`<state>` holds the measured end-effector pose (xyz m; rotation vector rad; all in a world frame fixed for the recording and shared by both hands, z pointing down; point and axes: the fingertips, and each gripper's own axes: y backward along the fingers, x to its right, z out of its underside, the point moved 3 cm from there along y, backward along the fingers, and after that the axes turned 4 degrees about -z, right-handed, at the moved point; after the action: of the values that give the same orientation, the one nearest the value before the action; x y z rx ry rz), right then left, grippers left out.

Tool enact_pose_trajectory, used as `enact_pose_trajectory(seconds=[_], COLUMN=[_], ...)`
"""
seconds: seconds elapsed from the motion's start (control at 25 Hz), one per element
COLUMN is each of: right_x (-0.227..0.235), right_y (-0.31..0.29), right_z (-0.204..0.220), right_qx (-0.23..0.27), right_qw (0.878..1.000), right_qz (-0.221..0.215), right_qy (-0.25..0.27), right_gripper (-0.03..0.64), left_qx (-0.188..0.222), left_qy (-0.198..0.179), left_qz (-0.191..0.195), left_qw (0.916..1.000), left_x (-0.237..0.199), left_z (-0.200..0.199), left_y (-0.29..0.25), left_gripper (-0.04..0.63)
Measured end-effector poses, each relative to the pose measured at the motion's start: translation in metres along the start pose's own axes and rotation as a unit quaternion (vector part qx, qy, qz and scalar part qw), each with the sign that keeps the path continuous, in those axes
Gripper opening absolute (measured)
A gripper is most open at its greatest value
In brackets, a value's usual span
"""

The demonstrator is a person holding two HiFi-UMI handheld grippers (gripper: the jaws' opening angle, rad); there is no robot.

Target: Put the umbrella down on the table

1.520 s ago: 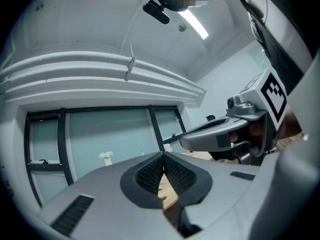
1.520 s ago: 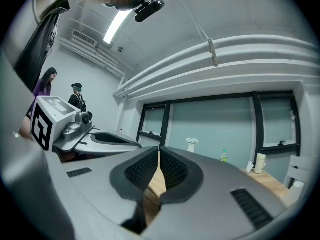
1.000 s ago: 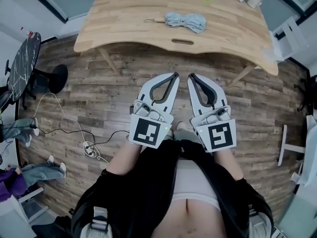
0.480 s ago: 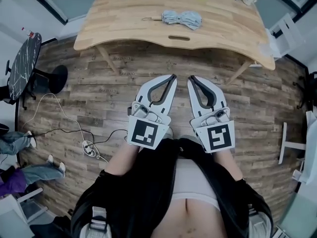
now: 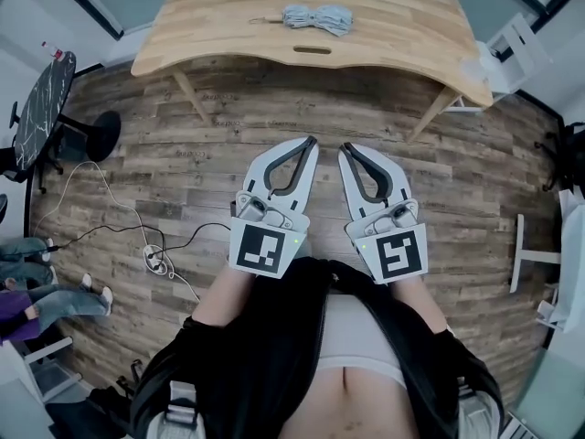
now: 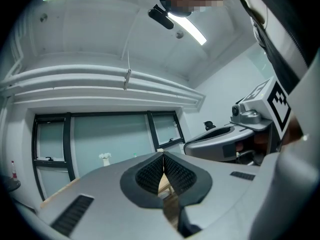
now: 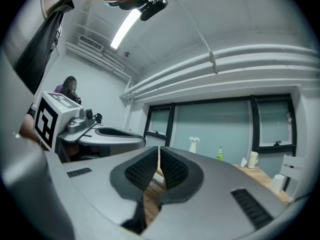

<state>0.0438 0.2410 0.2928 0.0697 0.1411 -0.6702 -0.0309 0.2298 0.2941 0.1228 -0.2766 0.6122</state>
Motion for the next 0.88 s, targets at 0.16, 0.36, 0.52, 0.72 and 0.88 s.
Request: enact_pose_trajectory(seconds=[0.16, 0.36, 0.52, 0.72, 0.88], right_x=[-0.009, -0.02, -0.032, -0.041, -0.036], right_y=[0.041, 0.084, 0.114, 0.136, 0.144], right_z=[0.0, -0.003, -0.005, -0.016, -0.023], right_qx=[-0.001, 0.005, 0.012, 0.02, 0.03], right_qw=[1.0, 1.0, 1.0, 1.0, 1.0], right_qz=[-0.002, -0.005, -0.01, -0.008, -0.006], right_qy=[0.007, 0.005, 0.003, -0.005, 0.004], right_gripper=[0.035, 0.035, 0.035, 0.035, 0.035], left_qx=[-0.002, -0.004, -0.005, -0.002, -0.002], left_qy=[0.006, -0.007, -0.015, -0.013, -0.007], left_qz=[-0.002, -0.007, -0.012, -0.013, -0.016], left_qw=[1.0, 0.9999, 0.9998, 0.9998, 0.9998], left_x=[0.037, 0.074, 0.098, 0.12, 0.127], left_z=[-0.008, -0.02, -0.03, -0.042, -0.049], left_y=[0.02, 0.045, 0.066, 0.081, 0.085], left_gripper=[0.007, 0.008, 0.007, 0.008, 0.007])
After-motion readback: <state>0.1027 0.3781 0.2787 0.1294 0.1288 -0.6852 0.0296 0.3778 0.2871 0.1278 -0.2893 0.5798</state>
